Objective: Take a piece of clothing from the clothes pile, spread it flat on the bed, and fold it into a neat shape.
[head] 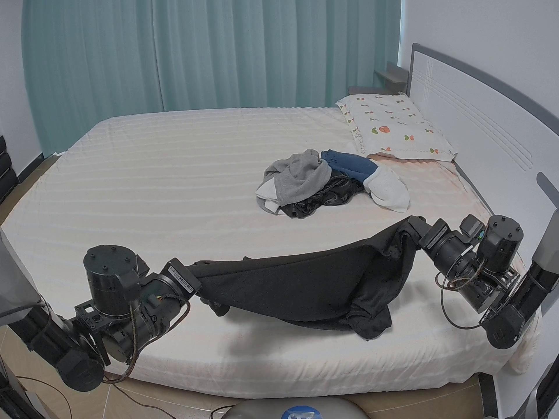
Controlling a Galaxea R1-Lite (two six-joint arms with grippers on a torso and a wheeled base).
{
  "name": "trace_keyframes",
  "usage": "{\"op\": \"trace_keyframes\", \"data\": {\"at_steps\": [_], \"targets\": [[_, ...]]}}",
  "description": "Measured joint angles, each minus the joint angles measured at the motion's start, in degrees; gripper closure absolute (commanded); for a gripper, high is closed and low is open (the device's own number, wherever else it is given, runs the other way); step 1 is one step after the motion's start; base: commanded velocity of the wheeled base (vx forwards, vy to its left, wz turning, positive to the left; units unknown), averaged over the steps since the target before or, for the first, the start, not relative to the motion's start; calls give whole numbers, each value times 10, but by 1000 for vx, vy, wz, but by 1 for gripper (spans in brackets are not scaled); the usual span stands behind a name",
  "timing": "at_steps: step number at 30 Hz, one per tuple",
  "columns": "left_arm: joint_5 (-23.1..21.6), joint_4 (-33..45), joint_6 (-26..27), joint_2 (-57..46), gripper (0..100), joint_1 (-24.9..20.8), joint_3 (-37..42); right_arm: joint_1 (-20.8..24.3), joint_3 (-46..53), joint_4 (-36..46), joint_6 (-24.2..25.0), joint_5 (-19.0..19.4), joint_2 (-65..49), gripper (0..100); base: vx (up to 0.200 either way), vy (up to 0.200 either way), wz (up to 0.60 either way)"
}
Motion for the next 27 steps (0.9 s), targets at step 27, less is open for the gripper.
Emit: {"op": "trace_keyframes", "data": {"at_steps": [27], "targets": [[4,36,13,-46,100,-5,5,29,-41,0,-21,-1,-6,100,0,200,0]]}}
